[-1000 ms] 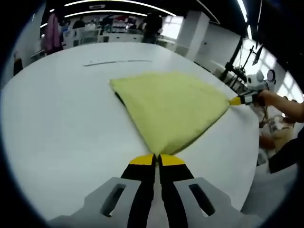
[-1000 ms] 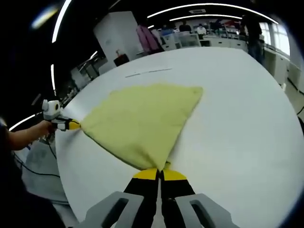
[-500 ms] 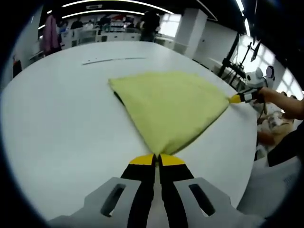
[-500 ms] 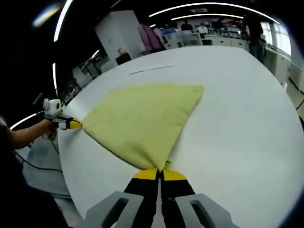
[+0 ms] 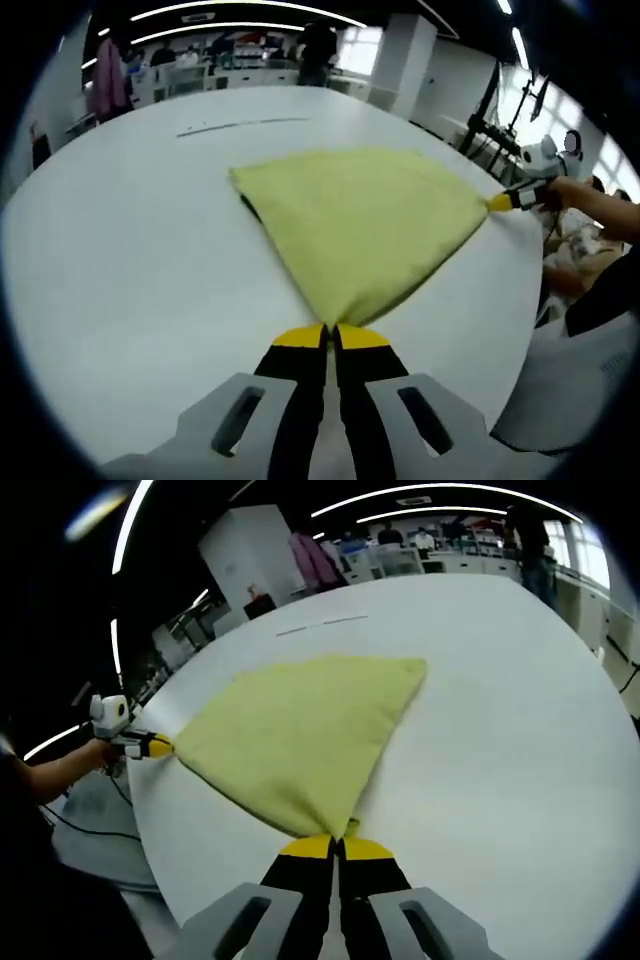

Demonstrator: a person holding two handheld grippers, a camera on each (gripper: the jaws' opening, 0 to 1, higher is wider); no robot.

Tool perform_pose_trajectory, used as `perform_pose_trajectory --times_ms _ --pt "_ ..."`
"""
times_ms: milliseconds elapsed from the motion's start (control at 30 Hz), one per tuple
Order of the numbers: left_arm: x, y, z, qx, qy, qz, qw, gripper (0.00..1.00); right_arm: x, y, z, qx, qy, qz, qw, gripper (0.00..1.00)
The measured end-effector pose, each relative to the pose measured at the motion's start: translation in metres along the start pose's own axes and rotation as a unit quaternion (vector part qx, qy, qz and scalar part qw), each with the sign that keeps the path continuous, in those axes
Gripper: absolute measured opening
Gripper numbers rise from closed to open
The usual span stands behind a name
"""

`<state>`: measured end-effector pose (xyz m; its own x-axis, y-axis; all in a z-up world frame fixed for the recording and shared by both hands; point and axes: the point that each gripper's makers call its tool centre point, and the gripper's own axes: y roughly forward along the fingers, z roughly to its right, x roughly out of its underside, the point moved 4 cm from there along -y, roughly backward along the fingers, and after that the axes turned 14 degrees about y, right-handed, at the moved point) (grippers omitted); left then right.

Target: Fold the garment on the visible template until the final outline fits inside the template.

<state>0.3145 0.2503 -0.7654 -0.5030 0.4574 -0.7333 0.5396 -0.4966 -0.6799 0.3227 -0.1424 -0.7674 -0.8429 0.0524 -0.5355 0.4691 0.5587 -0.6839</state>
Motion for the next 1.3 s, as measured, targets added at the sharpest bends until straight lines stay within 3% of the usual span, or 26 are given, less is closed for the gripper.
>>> perform_pose_trajectory --times_ms 400,633,900,1300 --pt "0.002 -0.002 0.001 -0.013 -0.042 -0.002 0.9990 0.01 0.002 -0.001 -0.001 0.006 -0.019 0.009 0.9998 0.00" --pt "0.002 -0.005 0.002 -0.021 -0.063 0.012 0.9977 0.07 0.001 -0.001 -0.001 0.012 -0.021 0.018 0.9995 0.02" --pt "-0.008 -0.014 0.002 -0.028 -0.068 0.046 0.9962 0.19 -0.010 -0.008 -0.009 0.011 -0.034 0.040 0.9986 0.23" --pt "-0.040 -0.027 0.004 -0.035 -0.019 0.107 0.9934 0.56 -0.033 -0.024 -0.050 -0.027 -0.091 0.080 0.9923 0.53"
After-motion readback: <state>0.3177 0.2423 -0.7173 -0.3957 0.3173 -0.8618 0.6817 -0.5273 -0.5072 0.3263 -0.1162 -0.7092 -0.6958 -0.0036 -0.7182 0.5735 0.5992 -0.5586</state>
